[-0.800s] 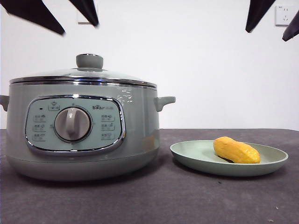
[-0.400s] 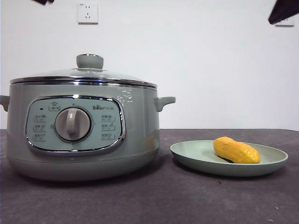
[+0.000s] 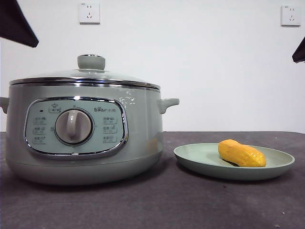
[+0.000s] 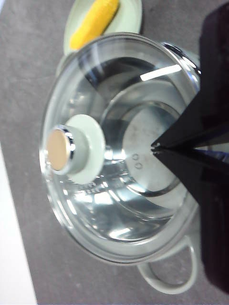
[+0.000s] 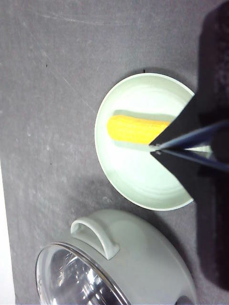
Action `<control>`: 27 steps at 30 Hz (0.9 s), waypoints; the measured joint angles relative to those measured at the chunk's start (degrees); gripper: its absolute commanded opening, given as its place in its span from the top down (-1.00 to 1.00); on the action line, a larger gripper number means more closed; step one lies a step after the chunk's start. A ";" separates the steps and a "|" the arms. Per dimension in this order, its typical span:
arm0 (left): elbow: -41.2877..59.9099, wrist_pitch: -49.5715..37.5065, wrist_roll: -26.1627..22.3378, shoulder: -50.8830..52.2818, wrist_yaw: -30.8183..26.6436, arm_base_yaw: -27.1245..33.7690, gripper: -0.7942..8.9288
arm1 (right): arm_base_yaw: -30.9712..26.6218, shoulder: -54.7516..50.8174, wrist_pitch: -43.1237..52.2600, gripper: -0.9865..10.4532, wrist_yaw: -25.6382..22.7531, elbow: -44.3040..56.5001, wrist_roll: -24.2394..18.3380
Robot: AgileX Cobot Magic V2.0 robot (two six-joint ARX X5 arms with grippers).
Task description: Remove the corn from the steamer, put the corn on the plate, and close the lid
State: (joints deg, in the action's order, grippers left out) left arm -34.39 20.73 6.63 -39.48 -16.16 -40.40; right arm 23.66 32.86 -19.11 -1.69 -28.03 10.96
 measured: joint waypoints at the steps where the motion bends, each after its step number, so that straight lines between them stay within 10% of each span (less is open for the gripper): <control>1: 0.00 0.26 0.02 -0.04 0.00 0.00 0.84 | 0.00 0.00 -0.13 0.82 0.00 0.00 0.02; 16: 0.02 2.89 -2.19 3.69 -0.48 0.42 0.84 | 0.00 -0.04 -0.22 0.82 0.00 0.00 0.22; 27: 2.78 3.41 -4.55 27.71 -0.15 14.23 0.84 | 0.00 -0.04 -0.35 0.82 0.00 0.00 0.22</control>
State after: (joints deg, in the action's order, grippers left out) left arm -31.62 24.14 2.09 -11.77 -16.32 -26.17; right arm 23.66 32.82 -19.46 -1.69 -28.03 11.18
